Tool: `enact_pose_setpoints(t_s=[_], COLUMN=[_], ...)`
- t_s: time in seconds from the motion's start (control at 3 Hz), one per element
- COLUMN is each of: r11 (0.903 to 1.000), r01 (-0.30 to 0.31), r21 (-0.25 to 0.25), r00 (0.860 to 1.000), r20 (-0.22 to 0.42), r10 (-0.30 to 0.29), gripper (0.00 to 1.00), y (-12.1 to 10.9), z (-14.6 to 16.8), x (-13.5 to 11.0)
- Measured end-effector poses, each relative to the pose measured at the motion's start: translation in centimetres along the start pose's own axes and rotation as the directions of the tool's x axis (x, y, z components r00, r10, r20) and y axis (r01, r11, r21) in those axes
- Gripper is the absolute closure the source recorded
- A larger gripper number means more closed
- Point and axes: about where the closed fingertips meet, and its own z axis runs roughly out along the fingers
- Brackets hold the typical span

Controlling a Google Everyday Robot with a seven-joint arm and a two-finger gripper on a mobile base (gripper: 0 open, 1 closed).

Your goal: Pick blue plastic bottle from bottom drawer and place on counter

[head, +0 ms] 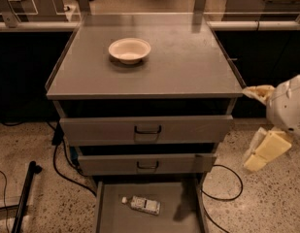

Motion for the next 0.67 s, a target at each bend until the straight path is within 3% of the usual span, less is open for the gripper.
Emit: enact_pose_setpoints(t_s=[0.33, 0.67], r11=[0.9995, 0.9960], r01=[0.002, 0.001], r21=[-0.031, -0.089], r00=[0.999, 0.999], r20=[0.044, 0.039], r10=[-0.001, 0.003], gripper=[0.00, 0.00], y=[1.9, 3.7], z=[4.0, 8.4], x=[1.2, 2.3])
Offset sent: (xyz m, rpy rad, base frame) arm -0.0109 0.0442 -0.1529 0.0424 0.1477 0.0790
